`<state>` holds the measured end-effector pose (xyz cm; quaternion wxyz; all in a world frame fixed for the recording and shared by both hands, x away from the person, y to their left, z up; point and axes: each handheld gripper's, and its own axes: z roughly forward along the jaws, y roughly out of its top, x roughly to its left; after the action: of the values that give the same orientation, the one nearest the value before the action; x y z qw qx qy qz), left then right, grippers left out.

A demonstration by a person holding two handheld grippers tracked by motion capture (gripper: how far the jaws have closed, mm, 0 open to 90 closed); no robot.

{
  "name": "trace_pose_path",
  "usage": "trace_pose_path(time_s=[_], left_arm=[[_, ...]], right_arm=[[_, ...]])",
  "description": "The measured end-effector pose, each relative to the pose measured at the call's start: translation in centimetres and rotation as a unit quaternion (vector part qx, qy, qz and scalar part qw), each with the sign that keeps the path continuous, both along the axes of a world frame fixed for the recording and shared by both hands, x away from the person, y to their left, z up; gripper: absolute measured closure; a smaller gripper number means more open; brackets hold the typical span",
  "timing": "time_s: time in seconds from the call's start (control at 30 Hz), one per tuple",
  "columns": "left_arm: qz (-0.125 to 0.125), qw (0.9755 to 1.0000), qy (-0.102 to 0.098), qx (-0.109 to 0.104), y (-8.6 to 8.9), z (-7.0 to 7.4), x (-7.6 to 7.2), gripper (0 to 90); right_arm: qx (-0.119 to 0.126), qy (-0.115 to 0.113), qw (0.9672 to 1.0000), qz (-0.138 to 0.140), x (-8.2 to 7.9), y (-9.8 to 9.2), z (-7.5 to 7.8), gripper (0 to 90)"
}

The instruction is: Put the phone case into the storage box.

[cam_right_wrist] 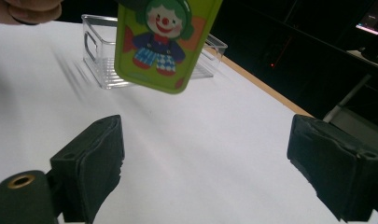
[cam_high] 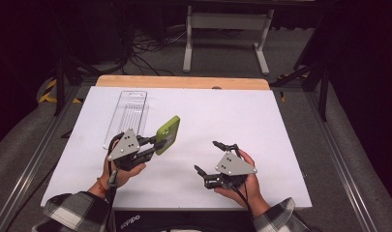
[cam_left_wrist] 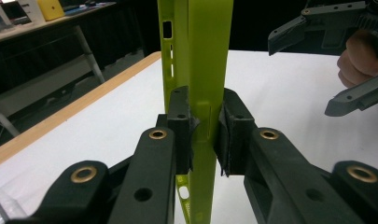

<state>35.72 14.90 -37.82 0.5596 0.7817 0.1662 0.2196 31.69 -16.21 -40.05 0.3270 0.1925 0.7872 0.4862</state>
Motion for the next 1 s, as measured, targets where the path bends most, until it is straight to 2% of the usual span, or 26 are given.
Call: trace_pose_path(time_s=[0.03,0.13,0.2,0.33,0.43,0.9,1.0], left_arm=[[0.000,1.0000,-0.002,0.004,0.1,0.1,0.0,78.0],[0.000,1.0000,-0.002,-0.002,0.4,0.3,0.0,78.0],[0.002,1.0000,-0.006,-0.002,0.7,0.5,0.1,78.0],[0.005,0.9999,-0.007,-0.005,1.3,0.8,0.1,78.0],[0.008,0.9999,-0.011,-0.006,1.7,1.1,0.2,78.0],[0.025,0.9992,-0.020,-0.022,3.9,2.2,0.5,78.0],[0.027,0.9991,-0.021,-0.025,4.2,2.4,0.5,78.0]], right_arm=[[0.001,0.004,1.0000,-0.003,-0.1,-0.3,-0.2,11.8],[-0.004,0.006,0.9999,-0.008,-0.2,-0.7,-0.4,11.7],[-0.011,0.001,0.9999,-0.012,-0.2,-1.1,-0.6,11.4],[-0.027,-0.024,0.9993,-0.012,-0.6,-1.5,-1.0,11.4],[-0.033,-0.022,0.9992,-0.010,-0.6,-1.6,-1.3,11.3],[-0.015,-0.007,0.9998,-0.013,0.1,-2.1,-1.5,11.3],[-0.010,-0.004,0.9999,-0.007,0.3,-2.2,-1.5,11.1]])
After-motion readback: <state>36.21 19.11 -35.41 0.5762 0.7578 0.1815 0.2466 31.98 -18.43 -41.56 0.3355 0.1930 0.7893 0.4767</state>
